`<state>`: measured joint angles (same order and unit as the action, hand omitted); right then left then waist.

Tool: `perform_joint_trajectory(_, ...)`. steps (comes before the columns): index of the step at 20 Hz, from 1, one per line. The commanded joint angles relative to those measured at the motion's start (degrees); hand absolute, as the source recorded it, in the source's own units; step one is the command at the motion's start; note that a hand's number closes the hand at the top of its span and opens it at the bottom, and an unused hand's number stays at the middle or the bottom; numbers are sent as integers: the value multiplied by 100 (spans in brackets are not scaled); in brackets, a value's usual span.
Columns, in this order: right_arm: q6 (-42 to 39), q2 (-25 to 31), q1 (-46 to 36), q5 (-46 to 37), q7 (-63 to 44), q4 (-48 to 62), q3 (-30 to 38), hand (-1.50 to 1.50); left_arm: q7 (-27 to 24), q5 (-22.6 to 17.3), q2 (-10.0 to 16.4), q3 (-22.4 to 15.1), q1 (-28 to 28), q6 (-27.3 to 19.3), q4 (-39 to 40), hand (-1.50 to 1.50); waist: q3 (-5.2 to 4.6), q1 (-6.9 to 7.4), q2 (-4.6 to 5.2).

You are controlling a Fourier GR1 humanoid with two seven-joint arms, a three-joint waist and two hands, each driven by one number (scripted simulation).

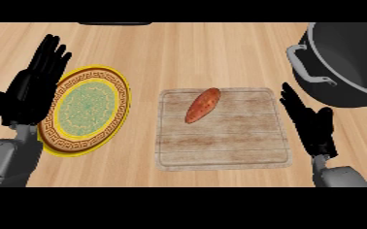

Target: Pick the sweet potato from the cutting board and place it in the pot

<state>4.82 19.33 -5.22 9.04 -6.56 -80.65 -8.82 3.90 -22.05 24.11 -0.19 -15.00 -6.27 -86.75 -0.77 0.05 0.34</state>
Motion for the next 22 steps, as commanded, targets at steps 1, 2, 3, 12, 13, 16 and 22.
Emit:
perform_joint_trajectory(1, -509, 143, -204, 315, 353, -136, 313, 150, 68, 174, -173, -10, -81, -242, -158, 0, 80, -10, -39)
perform_joint_trajectory(2, -707, 223, -661, 614, 264, -262, 495, 150, -202, 155, -183, 23, 20, -157, -107, 0, 79, 21, -37)
perform_joint_trajectory(3, -764, 60, -934, 772, 510, -379, 533, 150, -274, 269, -59, 56, -25, -162, -28, 0, 82, 48, -33)
perform_joint_trajectory(12, -130, 875, -712, -1221, 2493, -199, 566, -150, -366, 592, -563, -141, -70, -668, 20, 0, 81, -15, -25)
perform_joint_trajectory(13, -190, 757, -166, -1261, 3054, -288, 453, -150, -390, 587, -441, -22, -202, -589, 145, 0, 83, -70, -28)
perform_joint_trajectory(16, -276, 892, -318, -1417, 2925, -662, 450, -150, -236, 672, -510, -112, 117, -607, -238, 0, 78, -16, -45)
perform_joint_trajectory(22, -743, 1495, -415, -2161, 1183, -1512, -73, -150, -110, 700, -618, -66, -134, -676, -176, 0, 71, -22, -47)
